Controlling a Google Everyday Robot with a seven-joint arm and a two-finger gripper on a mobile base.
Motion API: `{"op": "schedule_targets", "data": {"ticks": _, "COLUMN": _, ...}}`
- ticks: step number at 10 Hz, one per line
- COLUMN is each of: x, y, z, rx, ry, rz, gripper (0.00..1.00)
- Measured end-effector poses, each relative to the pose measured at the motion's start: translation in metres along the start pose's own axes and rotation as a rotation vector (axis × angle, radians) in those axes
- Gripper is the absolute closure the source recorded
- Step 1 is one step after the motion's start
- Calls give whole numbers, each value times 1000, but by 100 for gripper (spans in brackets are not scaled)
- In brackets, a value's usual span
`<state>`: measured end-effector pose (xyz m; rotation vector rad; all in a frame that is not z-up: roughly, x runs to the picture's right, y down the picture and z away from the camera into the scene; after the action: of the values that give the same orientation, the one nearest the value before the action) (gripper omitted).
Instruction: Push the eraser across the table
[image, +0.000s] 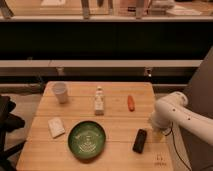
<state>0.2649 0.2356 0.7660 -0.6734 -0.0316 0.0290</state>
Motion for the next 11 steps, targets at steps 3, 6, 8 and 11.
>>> {"op": "schedule_targets", "data": {"ticks": 3, "x": -1, "y": 3, "z": 4, "rx": -4, "ry": 3, "rz": -1, "gripper": 85}}
{"op": "schedule_targets", "data": {"ticks": 6, "x": -14, "y": 0, "z": 7, "rx": -6, "ry": 2, "rz": -7, "gripper": 100}}
{"op": "schedule_targets", "data": {"ticks": 8, "x": -16, "y": -3, "z": 13, "rx": -14, "ry": 2, "rz": -24, "gripper": 100}}
{"op": "schedule_targets", "data": {"ticks": 11, "x": -1, "y": -2, "z": 25, "rx": -25, "ry": 5, "rz": -54, "gripper": 100}}
